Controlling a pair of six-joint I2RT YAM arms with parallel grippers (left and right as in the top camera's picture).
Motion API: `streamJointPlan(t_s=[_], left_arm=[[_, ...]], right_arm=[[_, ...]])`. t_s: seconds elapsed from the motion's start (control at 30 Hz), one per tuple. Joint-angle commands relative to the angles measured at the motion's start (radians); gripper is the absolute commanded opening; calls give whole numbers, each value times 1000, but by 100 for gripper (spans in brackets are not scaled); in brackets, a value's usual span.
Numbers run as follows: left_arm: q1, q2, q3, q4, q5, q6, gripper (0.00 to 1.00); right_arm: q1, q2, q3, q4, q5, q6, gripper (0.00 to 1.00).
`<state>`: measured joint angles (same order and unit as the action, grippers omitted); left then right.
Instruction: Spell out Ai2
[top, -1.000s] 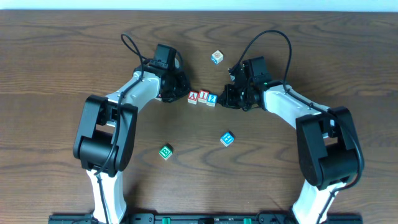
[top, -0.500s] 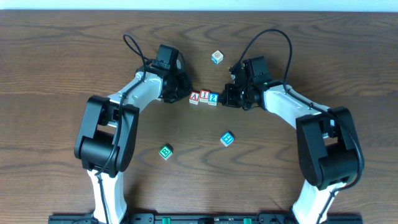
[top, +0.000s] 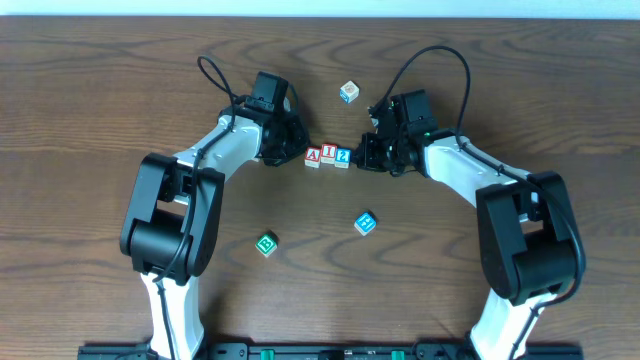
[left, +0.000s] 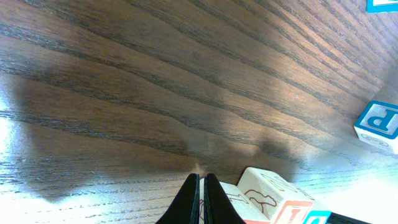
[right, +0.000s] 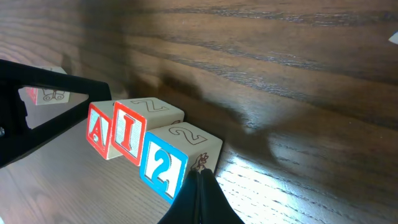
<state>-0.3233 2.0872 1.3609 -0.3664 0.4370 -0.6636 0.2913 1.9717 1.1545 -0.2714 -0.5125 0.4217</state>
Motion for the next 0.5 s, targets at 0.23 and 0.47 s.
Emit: streamJointPlan(t_s=[0.23, 0.47], left_arm=[[-31, 17, -6, -26, 0, -48, 6], [-29, 17, -6, -26, -22, -64, 5]], right_arm=[[-8, 5, -5, 6, -12, 12, 1], [-9, 5, -5, 5, -12, 12, 1]])
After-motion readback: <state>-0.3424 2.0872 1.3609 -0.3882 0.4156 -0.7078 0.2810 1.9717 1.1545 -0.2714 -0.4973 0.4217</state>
